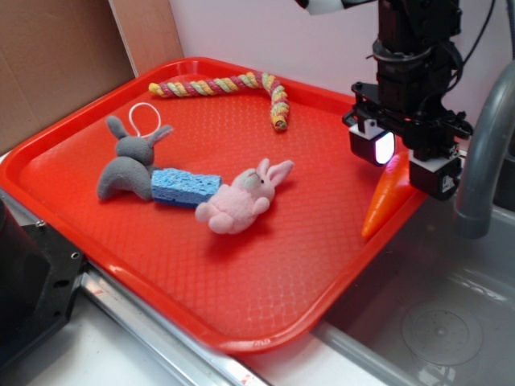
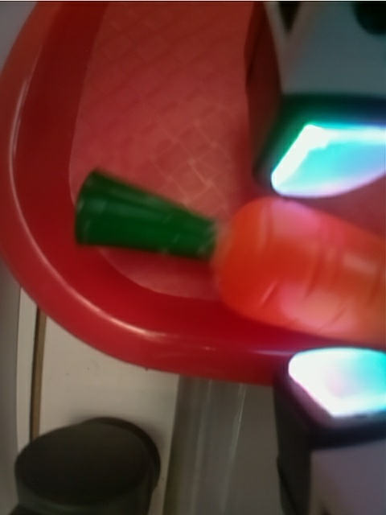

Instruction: Grab the carrot.

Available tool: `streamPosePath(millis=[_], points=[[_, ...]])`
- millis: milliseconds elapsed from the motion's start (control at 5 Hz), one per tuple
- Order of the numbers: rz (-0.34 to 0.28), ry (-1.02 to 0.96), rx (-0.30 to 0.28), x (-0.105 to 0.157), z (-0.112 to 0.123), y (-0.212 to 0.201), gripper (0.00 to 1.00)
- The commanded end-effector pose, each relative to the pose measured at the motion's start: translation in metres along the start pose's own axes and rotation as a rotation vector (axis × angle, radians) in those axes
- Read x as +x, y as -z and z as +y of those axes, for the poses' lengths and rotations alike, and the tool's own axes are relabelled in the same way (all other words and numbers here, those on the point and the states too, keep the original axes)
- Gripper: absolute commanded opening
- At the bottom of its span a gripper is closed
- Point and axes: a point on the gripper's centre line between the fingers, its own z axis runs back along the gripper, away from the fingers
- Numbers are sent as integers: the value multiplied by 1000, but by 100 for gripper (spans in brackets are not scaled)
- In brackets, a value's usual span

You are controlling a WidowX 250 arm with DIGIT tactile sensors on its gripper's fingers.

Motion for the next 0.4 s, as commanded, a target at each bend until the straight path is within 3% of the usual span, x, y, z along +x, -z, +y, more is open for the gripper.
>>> streamPosePath(millis=[0,200], points=[[-6,-38,2,-25,24,-21,100],[-5,-24,-22,-25,30,-25,100]])
